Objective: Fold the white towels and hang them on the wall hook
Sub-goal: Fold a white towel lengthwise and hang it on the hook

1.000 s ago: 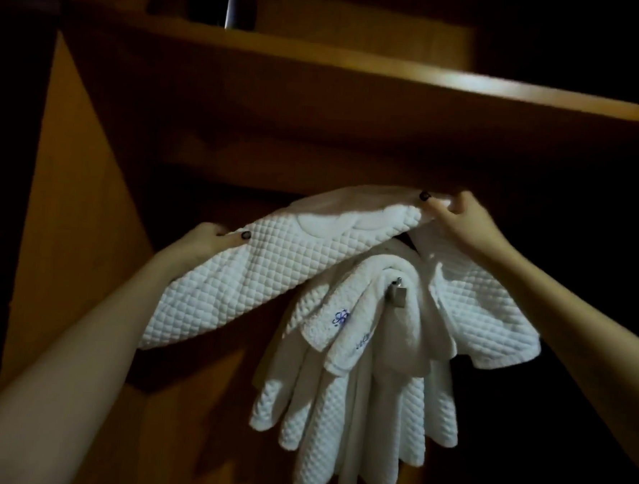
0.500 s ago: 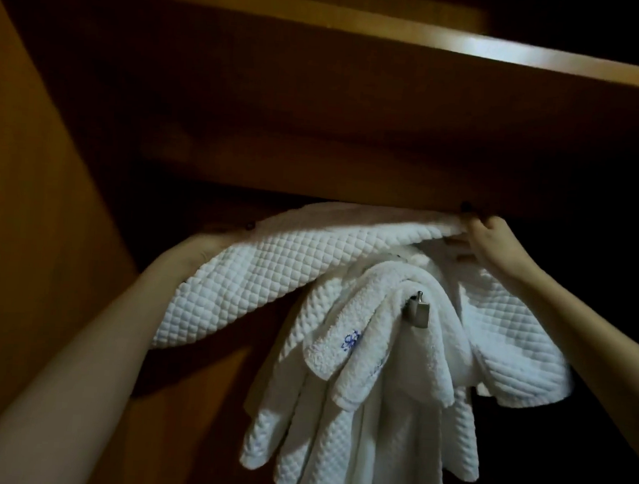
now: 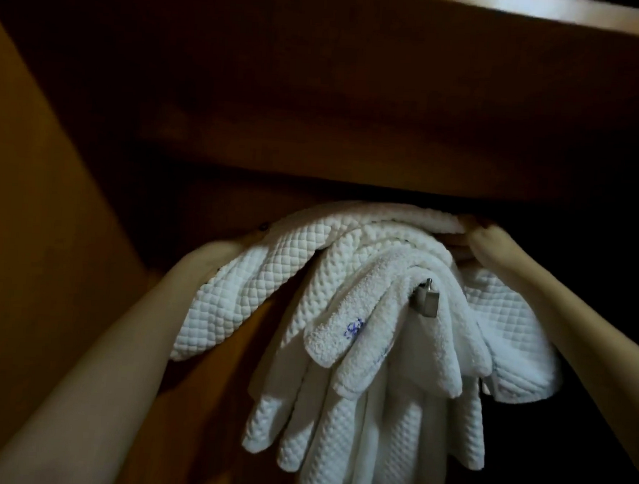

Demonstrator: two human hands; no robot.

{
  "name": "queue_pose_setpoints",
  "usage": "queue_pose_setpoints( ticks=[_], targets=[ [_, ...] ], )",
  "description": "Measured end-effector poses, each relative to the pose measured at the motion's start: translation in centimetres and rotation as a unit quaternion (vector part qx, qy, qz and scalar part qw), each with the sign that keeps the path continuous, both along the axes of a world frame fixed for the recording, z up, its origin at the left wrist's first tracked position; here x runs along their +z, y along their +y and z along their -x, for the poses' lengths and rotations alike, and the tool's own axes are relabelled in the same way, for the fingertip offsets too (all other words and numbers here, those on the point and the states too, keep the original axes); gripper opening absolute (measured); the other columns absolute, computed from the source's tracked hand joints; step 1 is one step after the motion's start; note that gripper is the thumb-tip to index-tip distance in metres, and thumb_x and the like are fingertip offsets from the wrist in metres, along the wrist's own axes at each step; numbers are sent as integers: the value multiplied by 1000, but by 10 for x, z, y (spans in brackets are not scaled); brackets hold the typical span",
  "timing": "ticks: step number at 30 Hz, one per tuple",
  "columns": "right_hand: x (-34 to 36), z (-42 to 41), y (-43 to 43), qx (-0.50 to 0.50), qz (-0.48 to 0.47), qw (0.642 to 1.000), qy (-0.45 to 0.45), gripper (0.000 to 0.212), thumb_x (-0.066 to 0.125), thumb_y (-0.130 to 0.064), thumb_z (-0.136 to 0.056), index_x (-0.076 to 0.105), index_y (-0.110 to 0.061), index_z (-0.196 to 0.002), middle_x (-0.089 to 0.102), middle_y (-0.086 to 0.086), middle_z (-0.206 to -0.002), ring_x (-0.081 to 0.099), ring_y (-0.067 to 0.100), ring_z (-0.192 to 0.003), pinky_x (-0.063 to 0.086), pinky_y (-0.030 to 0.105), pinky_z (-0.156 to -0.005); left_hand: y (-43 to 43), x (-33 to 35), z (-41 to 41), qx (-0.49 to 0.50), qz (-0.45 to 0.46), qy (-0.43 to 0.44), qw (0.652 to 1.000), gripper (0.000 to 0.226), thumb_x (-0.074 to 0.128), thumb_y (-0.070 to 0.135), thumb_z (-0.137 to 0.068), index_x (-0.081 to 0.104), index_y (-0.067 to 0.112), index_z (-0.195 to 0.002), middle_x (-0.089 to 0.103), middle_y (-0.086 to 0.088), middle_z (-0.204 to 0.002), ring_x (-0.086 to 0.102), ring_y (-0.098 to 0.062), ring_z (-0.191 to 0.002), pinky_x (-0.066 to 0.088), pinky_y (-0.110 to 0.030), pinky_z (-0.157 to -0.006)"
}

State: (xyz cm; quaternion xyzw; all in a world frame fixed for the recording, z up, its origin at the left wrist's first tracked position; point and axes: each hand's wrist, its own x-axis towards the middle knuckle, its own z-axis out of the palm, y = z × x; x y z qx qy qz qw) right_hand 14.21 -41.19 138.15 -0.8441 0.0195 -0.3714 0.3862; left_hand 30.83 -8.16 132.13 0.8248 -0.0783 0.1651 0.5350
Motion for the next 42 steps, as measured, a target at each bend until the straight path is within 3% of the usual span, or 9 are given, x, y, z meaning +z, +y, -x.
queue_pose_setpoints(
  ticks=[5,10,16,21,26,30,34,38,42],
  targets=[
    [-22,-3,-6,51,0,999,-13,50,26,-40,-105,56,-7,-127,62,12,-119,62,22,-102,49,39,-92,-5,-30,37,-133,12,60,989,48,53,50,-92,68,5,-96,74,-12,-88,71,-22,-85,56,-26,-65],
    [-14,-3,-4,21,17,995,-95,57,26,-54,-101,43,-18,-140,49,9,-143,43,25,-134,31,32,-110,-36,-27,63,-72,44,-200,976,27,48,26,-99,59,6,-113,63,-8,-111,57,-20,-103,42,-20,-76],
    [-32,-1,-5,40,26,992,-114,58,21,-51,-103,37,-16,-146,46,4,-143,38,-2,-126,25,7,-95,-51,-4,106,-221,20,-358,907,28,58,31,-93,52,31,-120,58,17,-115,54,13,-104,42,-4,-82],
    [-66,7,-13,82,5,995,-48,81,11,-69,-91,40,-15,-145,48,10,-145,47,21,-132,33,39,-113,-56,-4,107,-192,28,-346,918,36,60,24,-93,56,18,-128,63,7,-120,59,-2,-109,49,-22,-91],
    [-58,32,-15,197,-140,970,-36,49,23,-58,-100,62,-27,-108,75,4,-88,73,20,-83,57,32,-70,-54,-8,104,-190,49,-324,925,36,60,29,-93,57,20,-128,65,10,-116,61,1,-105,51,-16,-83],
    [-44,41,-29,61,-14,990,-122,23,51,-39,-97,69,-24,-96,71,10,-75,69,23,-66,56,29,-60,-57,-23,99,-130,73,-318,936,32,64,31,-89,61,22,-120,68,11,-106,64,-2,-96,52,-20,-76],
    [-31,30,-28,12,94,984,-151,30,60,-32,-93,65,-20,-119,65,-5,-105,58,-4,-65,44,7,-51,-69,-21,96,-53,68,-335,938,19,60,33,-90,67,18,-99,69,7,-89,63,-6,-82,46,-24,-66],
    [-19,14,-26,53,135,987,-75,49,65,-32,-91,54,-12,-135,56,2,-135,53,14,-121,41,25,-98,-70,-6,91,-34,66,-353,933,20,59,28,-92,68,10,-87,68,-2,-76,58,-7,-69,41,-26,-60],
    [-21,-2,-28,32,158,984,-76,43,61,-27,-94,57,-6,-131,60,9,-130,58,14,-103,41,20,-82,-69,11,85,-37,52,-350,935,30,61,25,-91,58,25,-61,56,11,-54,46,8,-47,31,-11,-43]
  ],
)
